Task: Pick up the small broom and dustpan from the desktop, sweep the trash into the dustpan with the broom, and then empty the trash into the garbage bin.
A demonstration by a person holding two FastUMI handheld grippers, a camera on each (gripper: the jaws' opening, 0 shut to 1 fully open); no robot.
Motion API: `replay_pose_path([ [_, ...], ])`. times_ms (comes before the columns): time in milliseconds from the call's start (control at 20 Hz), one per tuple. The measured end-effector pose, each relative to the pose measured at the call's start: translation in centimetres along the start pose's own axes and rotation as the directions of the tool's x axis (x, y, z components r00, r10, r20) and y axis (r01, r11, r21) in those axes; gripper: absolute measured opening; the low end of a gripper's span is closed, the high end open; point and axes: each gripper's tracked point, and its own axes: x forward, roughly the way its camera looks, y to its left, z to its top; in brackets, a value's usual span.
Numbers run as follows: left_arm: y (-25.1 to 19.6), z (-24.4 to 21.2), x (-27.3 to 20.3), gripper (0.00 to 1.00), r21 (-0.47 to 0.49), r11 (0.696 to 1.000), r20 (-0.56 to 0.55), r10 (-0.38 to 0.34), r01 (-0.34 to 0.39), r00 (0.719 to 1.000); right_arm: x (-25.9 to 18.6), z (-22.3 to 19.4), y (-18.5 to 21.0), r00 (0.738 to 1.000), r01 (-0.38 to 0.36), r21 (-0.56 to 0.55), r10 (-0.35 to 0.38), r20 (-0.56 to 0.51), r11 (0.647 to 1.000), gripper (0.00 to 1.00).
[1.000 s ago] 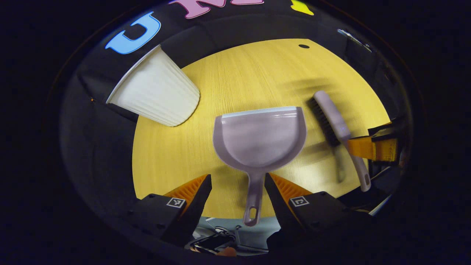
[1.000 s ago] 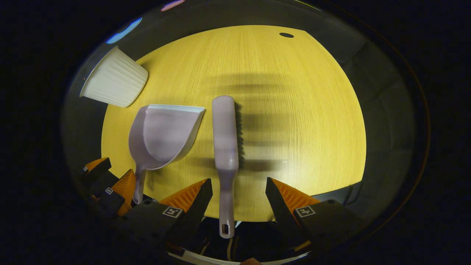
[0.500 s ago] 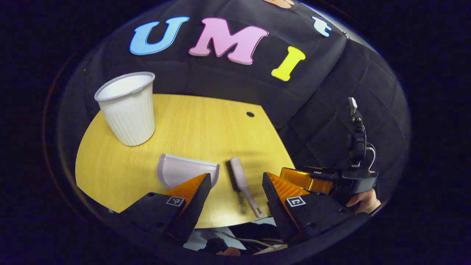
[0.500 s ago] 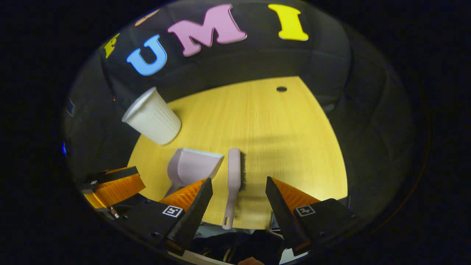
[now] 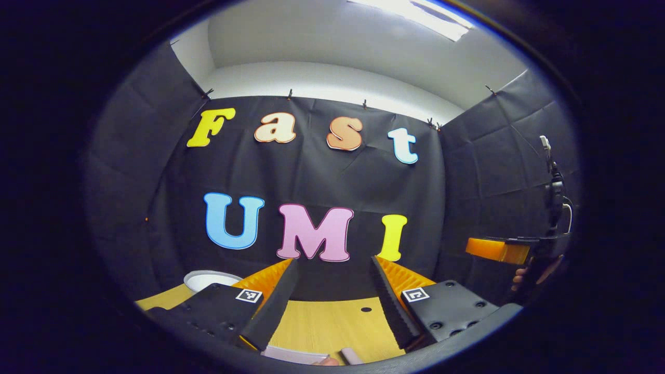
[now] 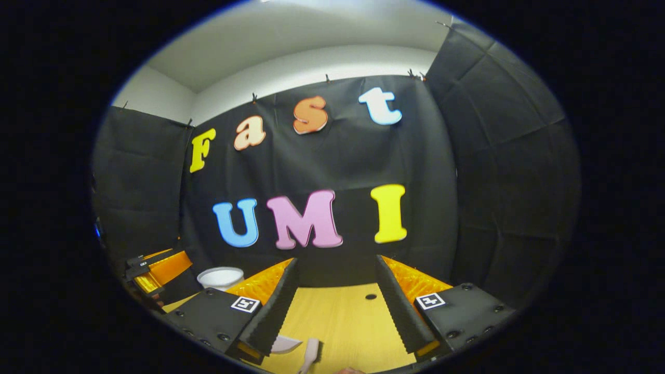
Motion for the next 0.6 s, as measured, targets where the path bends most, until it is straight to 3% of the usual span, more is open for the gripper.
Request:
replay_pose_path([
  [100,0.2,0.3,-0.3,0.80,-0.014,0.999,-0.026,0.047,-0.047,0.999,0.3,0.8,0.0,1.000,-0.023,-0.041,0.023,0.009,0.999,0.93],
  [150,0.0,0.6,-0.5,0.80,-0.035,0.998,-0.027,0.052,-0.053,0.998,0.3,0.7,0.6,0.998,-0.054,-0.060,0.055,0.009,0.997,0.88],
  [200,-0.1,1.0,-0.8,0.80,-0.054,0.997,-0.020,0.062,-0.063,0.998,0.0,0.9,0.7,0.997,-0.074,-0.077,0.076,0.017,0.994,0.93],
  [350,-0.3,2.1,-1.1,0.80,-0.029,0.992,-0.034,0.121,-0.122,0.992,0.0,0.5,0.0,0.998,-0.058,-0.096,0.058,-0.005,0.994,0.93],
  [400,-0.3,1.9,-1.0,0.80,-0.022,0.990,-0.043,0.141,-0.142,0.989,0.0,0.4,-0.1,0.998,-0.058,-0.094,0.057,-0.012,0.994,0.89],
  [550,-1.0,1.1,-0.8,0.80,-0.035,0.986,-0.080,0.161,-0.164,0.984,-0.1,-0.3,0.0,0.999,-0.040,-0.085,0.037,-0.036,0.996,0.89],
  [600,-0.4,0.7,-0.9,0.80,-0.044,0.983,-0.091,0.176,-0.181,0.980,-0.1,-0.4,0.0,0.999,-0.034,-0.087,0.031,-0.039,0.996,0.93],
])
